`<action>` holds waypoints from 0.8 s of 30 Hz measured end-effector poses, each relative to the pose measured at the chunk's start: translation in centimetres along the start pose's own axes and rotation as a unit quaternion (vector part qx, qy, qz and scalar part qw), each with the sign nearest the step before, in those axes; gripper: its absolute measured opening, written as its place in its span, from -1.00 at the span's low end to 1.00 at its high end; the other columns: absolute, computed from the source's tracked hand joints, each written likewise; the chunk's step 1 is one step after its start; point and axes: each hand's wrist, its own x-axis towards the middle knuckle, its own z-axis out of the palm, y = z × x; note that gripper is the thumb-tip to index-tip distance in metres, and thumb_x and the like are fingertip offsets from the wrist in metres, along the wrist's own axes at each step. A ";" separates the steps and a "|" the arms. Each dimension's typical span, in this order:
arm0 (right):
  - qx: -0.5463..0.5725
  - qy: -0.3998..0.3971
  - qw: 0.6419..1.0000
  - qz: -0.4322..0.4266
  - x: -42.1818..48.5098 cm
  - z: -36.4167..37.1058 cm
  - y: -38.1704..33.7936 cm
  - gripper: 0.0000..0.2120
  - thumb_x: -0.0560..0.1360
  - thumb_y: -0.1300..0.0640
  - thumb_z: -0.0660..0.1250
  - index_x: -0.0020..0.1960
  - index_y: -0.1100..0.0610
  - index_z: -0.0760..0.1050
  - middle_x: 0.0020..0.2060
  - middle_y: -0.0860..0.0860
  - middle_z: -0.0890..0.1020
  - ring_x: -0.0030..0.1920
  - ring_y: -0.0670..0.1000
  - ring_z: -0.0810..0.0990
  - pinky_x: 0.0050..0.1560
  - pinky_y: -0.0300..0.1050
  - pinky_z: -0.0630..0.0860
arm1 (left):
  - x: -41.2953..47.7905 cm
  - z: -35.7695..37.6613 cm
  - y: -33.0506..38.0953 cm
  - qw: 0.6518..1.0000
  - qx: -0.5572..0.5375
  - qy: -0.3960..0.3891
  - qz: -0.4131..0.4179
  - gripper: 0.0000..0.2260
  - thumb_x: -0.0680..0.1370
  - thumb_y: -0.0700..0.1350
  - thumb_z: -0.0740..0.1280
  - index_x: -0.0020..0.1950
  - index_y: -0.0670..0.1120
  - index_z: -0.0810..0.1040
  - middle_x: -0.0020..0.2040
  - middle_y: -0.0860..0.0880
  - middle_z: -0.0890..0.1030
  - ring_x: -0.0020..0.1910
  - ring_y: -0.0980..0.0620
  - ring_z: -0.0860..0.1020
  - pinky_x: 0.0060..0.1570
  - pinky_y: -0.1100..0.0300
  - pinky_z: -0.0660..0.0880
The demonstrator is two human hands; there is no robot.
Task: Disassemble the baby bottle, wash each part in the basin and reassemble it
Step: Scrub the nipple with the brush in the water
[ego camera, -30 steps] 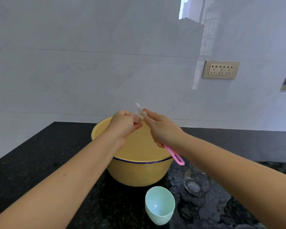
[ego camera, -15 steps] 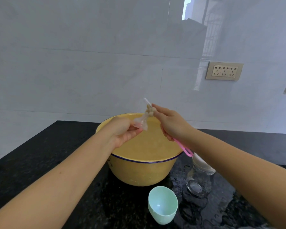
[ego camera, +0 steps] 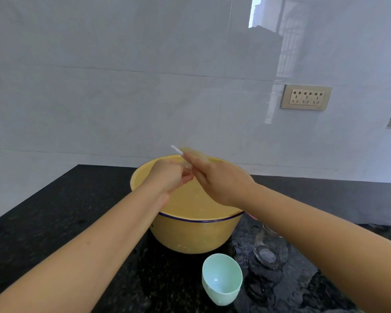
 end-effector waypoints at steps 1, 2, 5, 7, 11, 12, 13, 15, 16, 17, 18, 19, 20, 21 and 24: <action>0.016 -0.004 1.000 0.011 0.0 -0.1 -0.3 -0.56 0.65 0.01 -0.06 0.52 -0.12 0.04 -0.29 0.04 0.54 -0.25 0.11 0.51 -0.27 -0.03 0.42 | 0.0 -0.1 0.1 0.998 0.054 0.015 0.015 -0.92 0.55 -0.27 0.27 -0.09 -0.23 0.54 -0.01 -0.19 0.63 -0.02 -0.02 0.62 0.13 0.13 0.53; 0.041 -0.009 0.999 0.021 0.2 -0.2 -0.6 -0.58 0.65 0.02 -0.06 0.51 -0.12 0.08 -0.33 -0.01 0.50 -0.26 0.09 0.50 -0.27 -0.05 0.41 | 0.0 -0.2 0.1 0.993 0.110 0.030 0.030 -0.90 0.56 -0.23 0.27 -0.15 -0.19 0.51 -0.10 -0.14 0.63 -0.10 0.00 0.62 0.15 0.10 0.53; 0.163 -0.053 0.980 0.106 1.0 -0.1 -0.7 -0.60 0.64 0.02 -0.06 0.47 -0.12 0.17 -0.35 -0.05 0.45 -0.33 0.07 0.50 -0.42 -0.16 0.43 | -0.4 -0.2 0.1 0.969 0.235 0.020 0.074 -0.86 0.56 -0.23 0.22 -0.19 -0.16 0.47 -0.25 -0.04 0.60 -0.25 0.04 0.58 0.06 0.09 0.52; 0.227 -0.090 0.955 0.167 1.5 0.1 0.0 -0.60 0.64 0.00 -0.05 0.46 -0.12 0.25 -0.37 -0.01 0.43 -0.44 0.01 0.43 -0.59 -0.31 0.36 | -0.7 -0.3 0.0 0.949 0.301 0.004 0.095 -0.82 0.55 -0.25 0.20 -0.24 -0.17 0.48 -0.23 -0.02 0.60 -0.22 0.01 0.56 -0.09 0.14 0.49; 0.237 -0.127 0.944 0.191 1.4 0.2 1.0 -0.62 0.63 -0.02 0.01 0.38 -0.02 0.37 -0.33 0.03 0.46 -0.50 -0.05 0.40 -0.58 -0.33 0.35 | -0.6 -1.4 0.2 0.922 0.375 0.008 0.098 -0.88 0.54 -0.20 0.21 -0.14 -0.14 0.53 -0.16 -0.09 0.67 -0.07 -0.11 0.62 0.04 -0.02 0.55; 0.233 -0.137 0.943 0.197 1.3 0.3 1.2 -0.61 0.62 -0.04 0.03 0.40 0.00 0.34 -0.33 0.04 0.49 -0.50 -0.05 0.42 -0.53 -0.30 0.38 | -0.6 -1.6 0.3 0.915 0.390 0.014 0.101 -0.89 0.54 -0.20 0.22 -0.10 -0.14 0.54 -0.15 -0.10 0.66 -0.06 -0.12 0.62 0.05 -0.04 0.55; 0.230 -0.148 0.940 0.203 1.3 0.4 1.4 -0.59 0.62 -0.05 0.04 0.44 0.00 0.27 -0.34 0.04 0.52 -0.50 -0.06 0.45 -0.49 -0.27 0.41 | -0.6 -1.7 0.3 0.913 0.394 0.017 0.105 -0.90 0.54 -0.20 0.22 -0.08 -0.12 0.54 -0.15 -0.09 0.66 -0.06 -0.11 0.62 0.04 -0.04 0.55; 0.246 -0.163 0.932 0.209 1.2 0.4 1.6 -0.51 0.61 -0.06 0.07 0.51 0.00 0.14 -0.28 0.05 0.57 -0.44 -0.04 0.53 -0.42 -0.23 0.48 | -0.7 -1.8 0.2 0.921 0.374 0.014 0.110 -0.91 0.53 -0.21 0.24 -0.05 -0.05 0.50 -0.16 -0.05 0.64 -0.13 -0.04 0.63 0.03 -0.01 0.57; 0.253 -0.163 0.931 0.207 1.3 0.3 1.7 -0.51 0.61 -0.06 0.08 0.51 0.00 0.14 -0.20 0.05 0.60 -0.37 -0.02 0.58 -0.32 -0.21 0.53 | -0.7 -1.8 0.2 0.926 0.360 0.010 0.112 -0.90 0.54 -0.21 0.24 -0.01 -0.03 0.48 -0.16 -0.03 0.63 -0.18 0.00 0.63 0.01 0.01 0.58; 0.248 -0.157 0.935 0.200 1.3 0.2 1.7 -0.54 0.61 -0.06 0.08 0.49 0.01 0.20 -0.06 0.06 0.62 -0.23 0.02 0.63 -0.16 -0.18 0.55 | -0.7 -1.8 0.2 0.930 0.349 0.009 0.115 -0.89 0.55 -0.20 0.23 0.02 -0.02 0.46 -0.17 0.00 0.61 -0.21 0.03 0.62 -0.02 0.05 0.58; 0.225 -0.147 0.945 0.187 1.4 0.0 1.8 -0.58 0.61 -0.06 0.07 0.43 0.03 0.30 0.06 0.05 0.60 -0.05 0.06 0.63 0.02 -0.13 0.49 | -0.7 -1.8 0.2 0.932 0.343 0.009 0.117 -0.89 0.56 -0.19 0.23 0.05 -0.02 0.45 -0.17 0.01 0.60 -0.23 0.06 0.61 -0.05 0.09 0.58; 0.198 -0.133 0.956 0.172 1.4 -0.2 2.0 -0.60 0.62 -0.07 0.06 0.34 0.08 0.42 0.11 0.06 0.59 0.09 0.09 0.59 0.12 -0.09 0.43 | -0.7 -1.8 0.2 0.935 0.335 0.011 0.116 -0.89 0.57 -0.18 0.23 0.07 -0.02 0.44 -0.15 0.01 0.60 -0.23 0.07 0.61 -0.08 0.13 0.58; 0.184 -0.113 0.963 0.163 1.4 -0.3 2.2 -0.59 0.62 -0.08 0.06 0.26 0.14 0.49 0.10 0.07 0.60 0.15 0.10 0.55 0.17 -0.07 0.40 | -0.7 -1.8 0.2 0.940 0.320 0.014 0.113 -0.89 0.58 -0.17 0.23 0.08 -0.03 0.44 -0.13 -0.01 0.59 -0.23 0.07 0.61 -0.08 0.15 0.58; 0.187 -0.094 0.965 0.159 1.5 -0.5 2.2 -0.57 0.61 -0.09 0.05 0.23 0.16 0.51 0.10 0.08 0.60 0.17 0.10 0.53 0.19 -0.06 0.39 | -0.6 -1.7 0.2 0.949 0.296 0.016 0.106 -0.89 0.58 -0.17 0.24 0.08 -0.04 0.45 -0.09 -0.03 0.59 -0.22 0.07 0.62 -0.07 0.15 0.59; 0.267 -0.063 0.951 0.144 1.3 -1.1 2.1 -0.55 0.59 -0.17 0.06 0.25 0.07 0.51 0.10 -0.01 0.59 0.15 0.02 0.53 0.28 -0.04 0.41 | -0.5 -1.3 0.2 0.983 0.170 0.013 0.067 -0.89 0.55 -0.20 0.29 0.06 -0.09 0.47 0.05 -0.14 0.59 -0.12 0.03 0.64 -0.09 0.18 0.60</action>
